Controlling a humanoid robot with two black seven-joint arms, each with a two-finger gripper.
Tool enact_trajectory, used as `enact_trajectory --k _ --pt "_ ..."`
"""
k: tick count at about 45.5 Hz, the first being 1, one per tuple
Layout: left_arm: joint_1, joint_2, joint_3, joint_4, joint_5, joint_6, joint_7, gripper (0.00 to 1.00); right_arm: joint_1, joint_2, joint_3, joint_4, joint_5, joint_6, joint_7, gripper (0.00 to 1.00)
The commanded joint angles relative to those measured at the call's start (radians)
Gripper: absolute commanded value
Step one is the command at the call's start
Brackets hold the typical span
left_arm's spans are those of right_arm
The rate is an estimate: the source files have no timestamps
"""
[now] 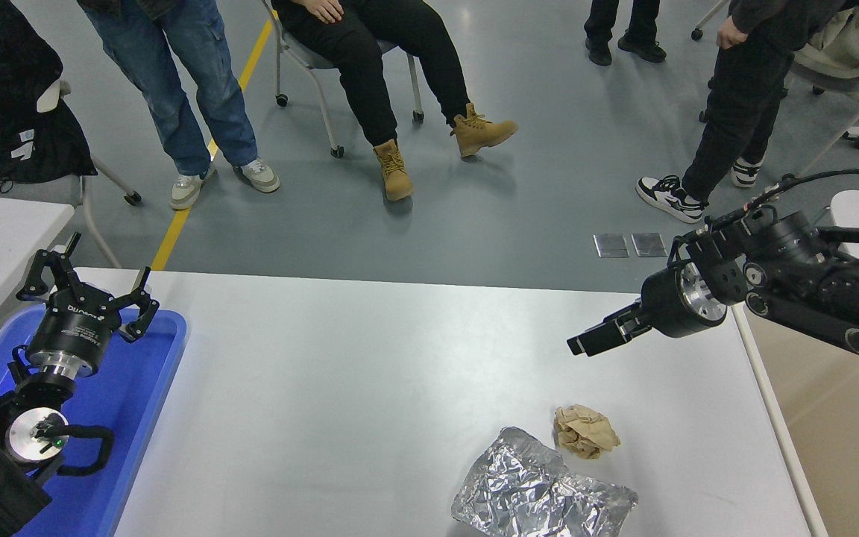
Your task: Clean the table surface
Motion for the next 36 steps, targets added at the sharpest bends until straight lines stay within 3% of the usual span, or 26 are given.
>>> enact_trajectory --k 1,36 --pt "0.0 0.0 0.0 0.0 0.0 0.0 0.0 1.0 -0.046 0.003 0.0 0.037 -0.107 0.044 0.0 0.99" --pt "0.0 0.0 0.0 0.0 0.0 0.0 0.0 1.0 -0.164 0.056 0.076 0.096 -0.133 0.038 0.0 0.98"
